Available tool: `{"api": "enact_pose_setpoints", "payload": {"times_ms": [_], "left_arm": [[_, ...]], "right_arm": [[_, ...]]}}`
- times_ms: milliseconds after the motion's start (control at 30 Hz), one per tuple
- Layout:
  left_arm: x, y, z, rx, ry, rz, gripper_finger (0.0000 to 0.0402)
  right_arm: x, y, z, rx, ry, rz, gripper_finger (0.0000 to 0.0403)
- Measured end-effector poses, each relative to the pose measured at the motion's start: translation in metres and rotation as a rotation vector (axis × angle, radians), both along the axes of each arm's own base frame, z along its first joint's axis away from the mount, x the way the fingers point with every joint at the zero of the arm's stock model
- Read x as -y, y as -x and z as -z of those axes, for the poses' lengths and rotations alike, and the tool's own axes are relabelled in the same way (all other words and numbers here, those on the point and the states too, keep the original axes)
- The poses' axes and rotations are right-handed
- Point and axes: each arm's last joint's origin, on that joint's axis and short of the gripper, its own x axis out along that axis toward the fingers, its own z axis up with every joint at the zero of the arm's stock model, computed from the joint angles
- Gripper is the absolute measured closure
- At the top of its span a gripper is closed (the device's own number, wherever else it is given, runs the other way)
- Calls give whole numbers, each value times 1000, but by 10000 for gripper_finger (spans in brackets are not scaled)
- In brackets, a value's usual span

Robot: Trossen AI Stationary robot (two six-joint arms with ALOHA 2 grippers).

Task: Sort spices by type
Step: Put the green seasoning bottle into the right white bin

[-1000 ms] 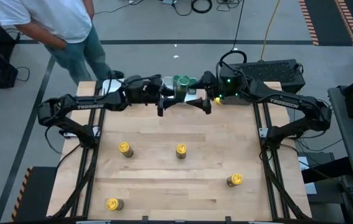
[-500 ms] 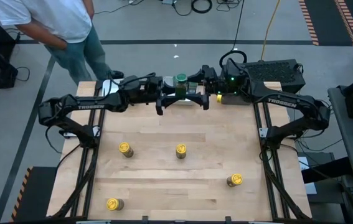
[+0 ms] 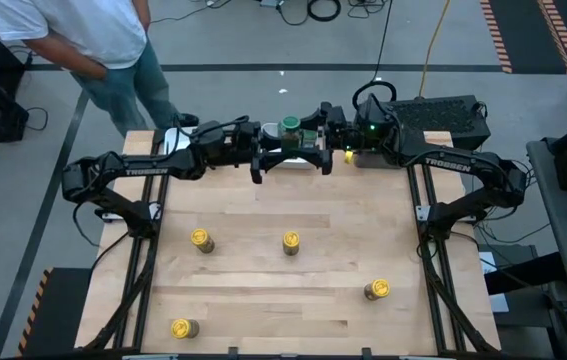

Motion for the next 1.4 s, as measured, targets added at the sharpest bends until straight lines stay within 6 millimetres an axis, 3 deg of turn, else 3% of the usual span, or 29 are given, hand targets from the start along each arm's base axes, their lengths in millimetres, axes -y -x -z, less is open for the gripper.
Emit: {"api": "enact_pose_setpoints", "payload": {"times_ms": [167, 500, 600, 933, 1233, 1400], "left_arm": [[0, 0, 0, 2, -1, 0, 195], [0, 0, 0, 4, -5, -4, 195], [0, 0, -1, 6, 3, -1, 189], [0, 0, 1, -23, 37, -19, 123], [-6, 8, 5, -111, 55, 26, 116], [-16, 21, 3, -227, 162, 59, 116]], "right_arm": [[0, 0, 0, 4, -20, 0, 48], [0, 0, 0, 2, -18, 0, 208], [0, 0, 0, 2, -19, -3, 240], [0, 0, 1, -6, -10, 3, 240], [0, 0, 4, -38, -3, 2, 237], [1, 0, 8, -76, 19, 14, 237]]}}
